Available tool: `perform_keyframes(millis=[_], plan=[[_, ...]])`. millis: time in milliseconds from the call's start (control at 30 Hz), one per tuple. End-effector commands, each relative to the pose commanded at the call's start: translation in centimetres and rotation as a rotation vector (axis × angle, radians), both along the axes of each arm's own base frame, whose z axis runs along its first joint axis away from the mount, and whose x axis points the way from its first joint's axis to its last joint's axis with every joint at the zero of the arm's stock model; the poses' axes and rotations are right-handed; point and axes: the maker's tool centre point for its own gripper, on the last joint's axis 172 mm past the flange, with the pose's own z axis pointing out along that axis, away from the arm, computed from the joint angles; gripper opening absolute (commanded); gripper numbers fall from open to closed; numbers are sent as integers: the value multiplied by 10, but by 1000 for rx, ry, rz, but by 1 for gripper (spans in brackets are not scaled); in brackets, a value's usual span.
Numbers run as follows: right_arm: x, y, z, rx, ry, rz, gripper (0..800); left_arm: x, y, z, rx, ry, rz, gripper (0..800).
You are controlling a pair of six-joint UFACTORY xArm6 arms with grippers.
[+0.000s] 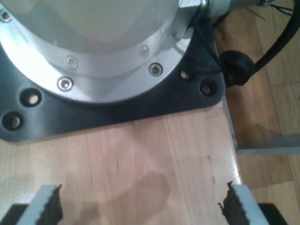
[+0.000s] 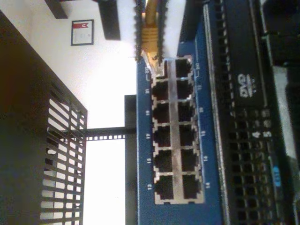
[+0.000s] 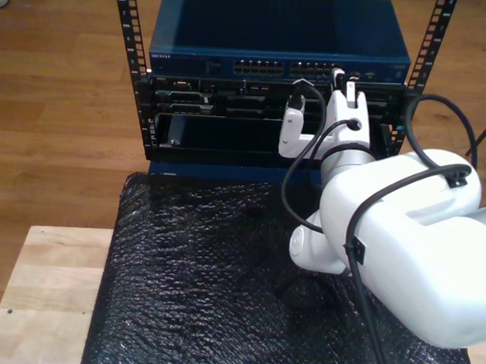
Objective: Grab the cable and plug it in
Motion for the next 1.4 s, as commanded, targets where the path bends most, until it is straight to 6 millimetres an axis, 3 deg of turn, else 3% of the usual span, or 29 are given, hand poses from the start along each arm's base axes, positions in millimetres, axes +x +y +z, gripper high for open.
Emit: perform_keyframes(millis=[1400], plan=[[-2,-2,-2,16,5,-21,0,0,0,0,0,0,0,800]])
